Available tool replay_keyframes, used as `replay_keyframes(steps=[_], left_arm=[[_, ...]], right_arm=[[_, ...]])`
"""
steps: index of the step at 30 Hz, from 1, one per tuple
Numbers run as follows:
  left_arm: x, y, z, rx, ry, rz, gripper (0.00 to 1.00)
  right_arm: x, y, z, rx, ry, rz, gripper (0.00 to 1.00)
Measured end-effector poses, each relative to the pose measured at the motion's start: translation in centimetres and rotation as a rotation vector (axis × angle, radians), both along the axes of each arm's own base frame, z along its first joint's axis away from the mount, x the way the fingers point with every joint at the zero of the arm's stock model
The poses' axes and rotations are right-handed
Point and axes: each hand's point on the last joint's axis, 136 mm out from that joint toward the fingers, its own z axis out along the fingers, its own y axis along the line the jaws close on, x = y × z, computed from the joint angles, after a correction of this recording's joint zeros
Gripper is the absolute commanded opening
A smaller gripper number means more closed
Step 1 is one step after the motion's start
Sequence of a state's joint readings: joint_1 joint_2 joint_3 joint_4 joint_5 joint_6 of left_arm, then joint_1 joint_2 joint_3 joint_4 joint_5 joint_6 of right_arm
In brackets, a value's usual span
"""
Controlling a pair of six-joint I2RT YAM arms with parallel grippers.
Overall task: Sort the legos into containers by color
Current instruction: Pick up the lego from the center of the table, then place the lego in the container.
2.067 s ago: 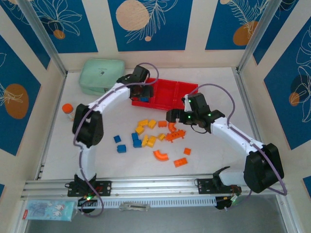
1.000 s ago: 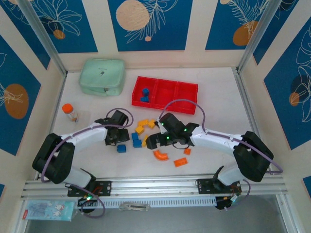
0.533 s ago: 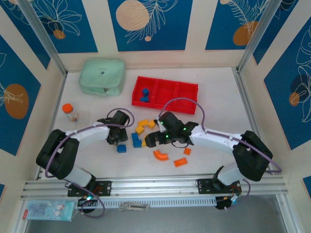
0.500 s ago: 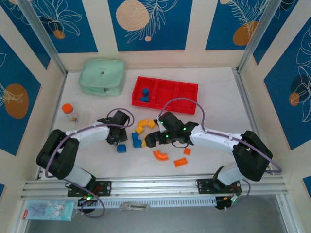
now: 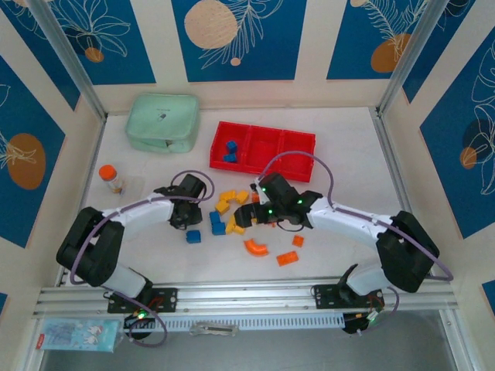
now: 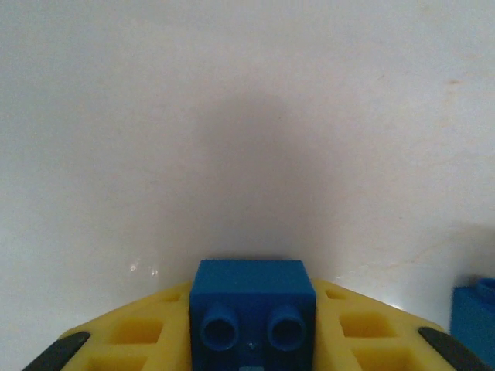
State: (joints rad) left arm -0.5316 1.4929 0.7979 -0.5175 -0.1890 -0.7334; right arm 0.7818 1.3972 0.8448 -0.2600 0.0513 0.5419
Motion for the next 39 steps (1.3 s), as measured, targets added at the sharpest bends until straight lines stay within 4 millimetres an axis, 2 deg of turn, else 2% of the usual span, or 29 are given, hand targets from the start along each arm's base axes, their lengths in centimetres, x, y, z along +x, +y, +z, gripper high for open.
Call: replay_keyframes(steps=[4, 8, 13, 17, 20, 27, 30, 34, 39], left_arm=[[2.3, -1.4, 3.2, -0.032, -0.075, -0.036, 0.29], [5.3, -3.3, 7.1, -0.072, -0.172, -0.080, 0.29], [10.8, -6.5, 11.4, -0.087, -0.270, -0.152, 0.28], [15.1, -9.1, 13.0, -0.081, -0.318, -0.202, 0.28], [18.8, -11.2, 13.0, -0.070, -0.348, -0.236, 0.28], [25.3, -14.1, 10.3, 0.001, -0.354, -0.267, 0.30], [26.8, -14.3, 9.2, 0.018, -0.357, -0.264, 0.33], [27.9, -14.3, 8.2, 0.024, -0.358, -0.265, 0.43], [28.9, -14.3, 8.3, 0.001, -0.365, -0.263, 0.51]], right_arm=[[1.5, -1.6, 1.8, 0.030, -0.035, -0.058, 0.99], [3.0, -3.7, 2.5, 0.035, -0.045, -0.128, 0.99], [5.1, -6.7, 2.5, 0.027, -0.042, -0.226, 0.99], [6.8, -8.3, 3.0, 0.025, -0.052, -0.282, 0.99], [7.9, -8.9, 3.7, 0.033, -0.070, -0.305, 0.99], [8.8, -9.6, 3.3, 0.024, -0.068, -0.322, 0.99], [8.9, -9.7, 3.4, 0.023, -0.071, -0.323, 0.99], [9.1, -9.5, 3.5, 0.029, -0.069, -0.316, 0.99], [9.3, -9.1, 3.9, 0.044, -0.069, -0.306, 0.99]])
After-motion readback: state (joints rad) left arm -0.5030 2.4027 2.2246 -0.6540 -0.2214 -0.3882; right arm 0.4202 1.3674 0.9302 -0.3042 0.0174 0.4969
